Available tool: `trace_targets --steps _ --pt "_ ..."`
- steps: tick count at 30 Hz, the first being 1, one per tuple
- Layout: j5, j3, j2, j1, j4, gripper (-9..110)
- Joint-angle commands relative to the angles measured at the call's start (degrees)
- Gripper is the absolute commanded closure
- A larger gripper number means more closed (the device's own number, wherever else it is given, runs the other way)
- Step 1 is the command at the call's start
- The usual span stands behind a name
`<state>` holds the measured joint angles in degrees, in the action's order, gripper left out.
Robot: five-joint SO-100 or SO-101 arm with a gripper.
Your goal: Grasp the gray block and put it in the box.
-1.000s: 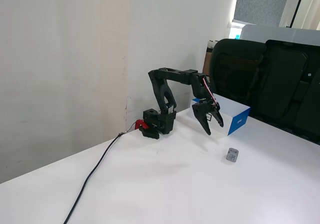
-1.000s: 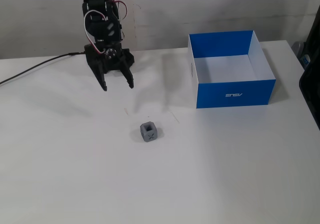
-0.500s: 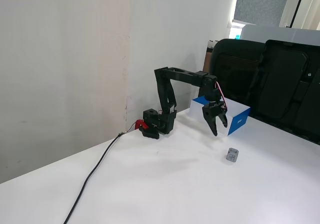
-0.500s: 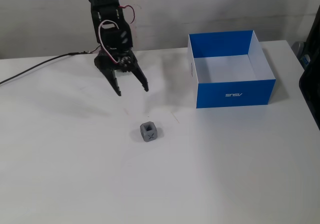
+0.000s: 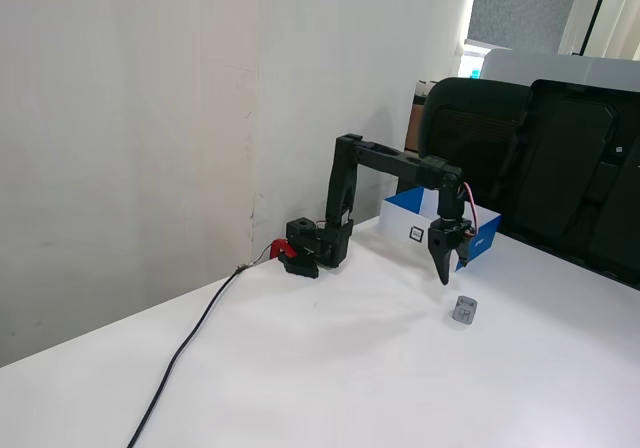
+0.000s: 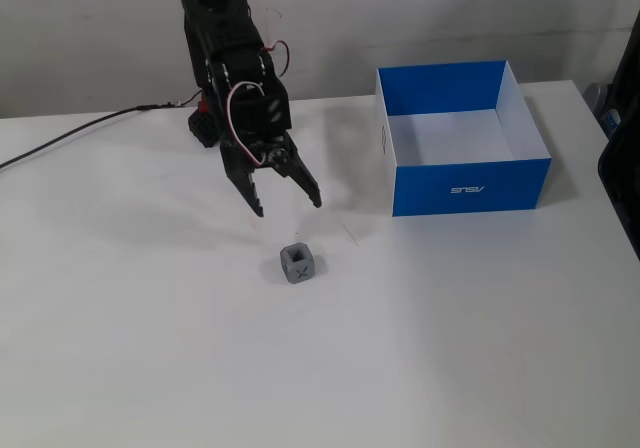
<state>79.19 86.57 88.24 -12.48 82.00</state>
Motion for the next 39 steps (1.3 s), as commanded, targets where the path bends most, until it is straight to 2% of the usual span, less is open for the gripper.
trace_targets --steps 1,14,39 --pt "-0.88 -8.17 -2.02 -0.88 1.85 65" --pt "-1.05 -23.38 -13.27 -0.70 8.26 66" --pt "-1.05 -30.41 -23.91 0.44 8.96 66"
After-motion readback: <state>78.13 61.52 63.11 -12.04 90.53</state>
